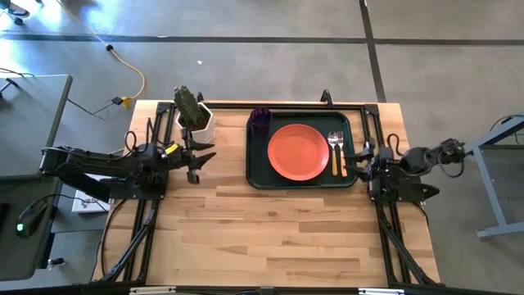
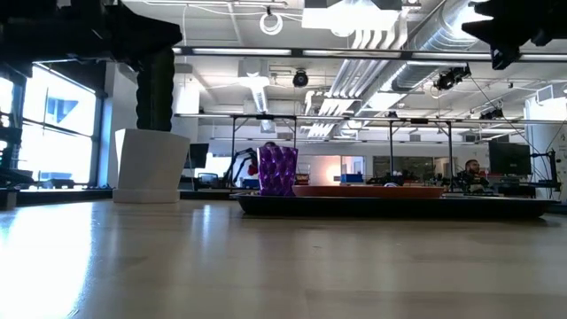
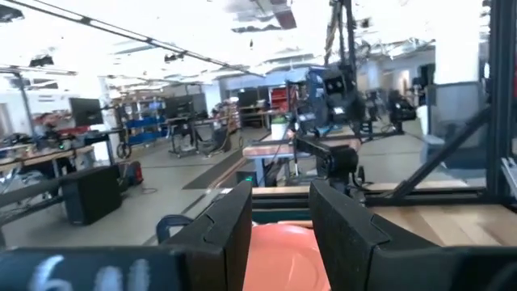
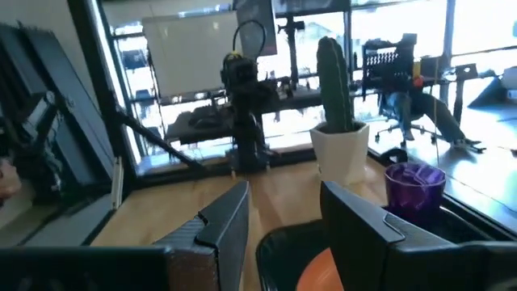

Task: Pick and place plate/cup/fork/spoon on tray
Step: Return to Home Position

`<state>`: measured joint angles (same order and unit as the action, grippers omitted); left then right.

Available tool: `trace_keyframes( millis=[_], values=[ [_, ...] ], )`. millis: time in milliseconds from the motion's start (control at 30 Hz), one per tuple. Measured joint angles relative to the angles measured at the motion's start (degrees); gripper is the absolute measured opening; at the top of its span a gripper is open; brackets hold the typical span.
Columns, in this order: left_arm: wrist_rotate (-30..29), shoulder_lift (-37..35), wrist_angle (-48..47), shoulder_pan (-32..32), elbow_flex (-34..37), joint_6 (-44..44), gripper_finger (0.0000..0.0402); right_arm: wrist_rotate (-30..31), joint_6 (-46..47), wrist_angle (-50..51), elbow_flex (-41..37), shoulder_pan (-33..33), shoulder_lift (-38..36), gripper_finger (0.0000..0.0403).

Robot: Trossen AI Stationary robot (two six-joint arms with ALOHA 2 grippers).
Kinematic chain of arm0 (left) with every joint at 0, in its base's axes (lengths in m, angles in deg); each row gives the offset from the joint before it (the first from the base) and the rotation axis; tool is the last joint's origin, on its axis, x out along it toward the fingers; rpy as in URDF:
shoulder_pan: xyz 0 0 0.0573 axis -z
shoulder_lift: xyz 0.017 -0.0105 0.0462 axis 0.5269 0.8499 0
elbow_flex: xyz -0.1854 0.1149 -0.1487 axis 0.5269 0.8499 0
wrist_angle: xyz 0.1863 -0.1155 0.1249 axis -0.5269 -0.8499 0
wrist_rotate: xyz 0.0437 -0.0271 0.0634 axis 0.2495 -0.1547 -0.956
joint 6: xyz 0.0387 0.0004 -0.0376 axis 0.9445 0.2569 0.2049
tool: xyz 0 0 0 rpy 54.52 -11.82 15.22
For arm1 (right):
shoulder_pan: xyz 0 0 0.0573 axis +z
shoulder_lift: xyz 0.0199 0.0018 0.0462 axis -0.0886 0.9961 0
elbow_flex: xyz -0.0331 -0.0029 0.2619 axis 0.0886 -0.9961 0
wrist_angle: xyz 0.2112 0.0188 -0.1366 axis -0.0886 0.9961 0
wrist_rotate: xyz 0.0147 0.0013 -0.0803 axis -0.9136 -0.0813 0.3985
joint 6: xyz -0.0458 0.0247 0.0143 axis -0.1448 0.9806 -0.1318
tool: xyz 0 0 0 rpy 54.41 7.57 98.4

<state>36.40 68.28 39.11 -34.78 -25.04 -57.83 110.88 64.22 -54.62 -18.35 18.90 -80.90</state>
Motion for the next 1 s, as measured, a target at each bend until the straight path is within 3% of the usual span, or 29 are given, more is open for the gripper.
trace_keyframes(
  millis=[233,367,533,833,1000],
  values=[
    [-1.7,-7.8,0.0,0.0,4.6,-2.5,0.0117,-0.6,-4.2,-20.2,-12.5,0.0,0.0,0.0144],
    [-2.0,-13.6,-2.3,0.0,6.1,-2.9,0.0117,2.4,-4.9,-23.6,-16.0,0.0,0.0,0.0144],
    [-2.0,-18.2,-6.5,0.0,6.1,-2.9,0.0117,0.7,-4.9,-27.0,-17.3,-0.5,0.0,0.0144],
    [-2.2,-20.5,-11.9,0.0,6.1,-2.6,0.0117,-13.4,-5.0,-25.7,-17.3,-12.5,0.1,0.0144],
    [-1.9,-23.6,-11.3,0.0,6.0,-0.4,0.0117,-26.4,-2.3,-24.0,-17.3,-20.7,0.1,0.0144]
  ],
)
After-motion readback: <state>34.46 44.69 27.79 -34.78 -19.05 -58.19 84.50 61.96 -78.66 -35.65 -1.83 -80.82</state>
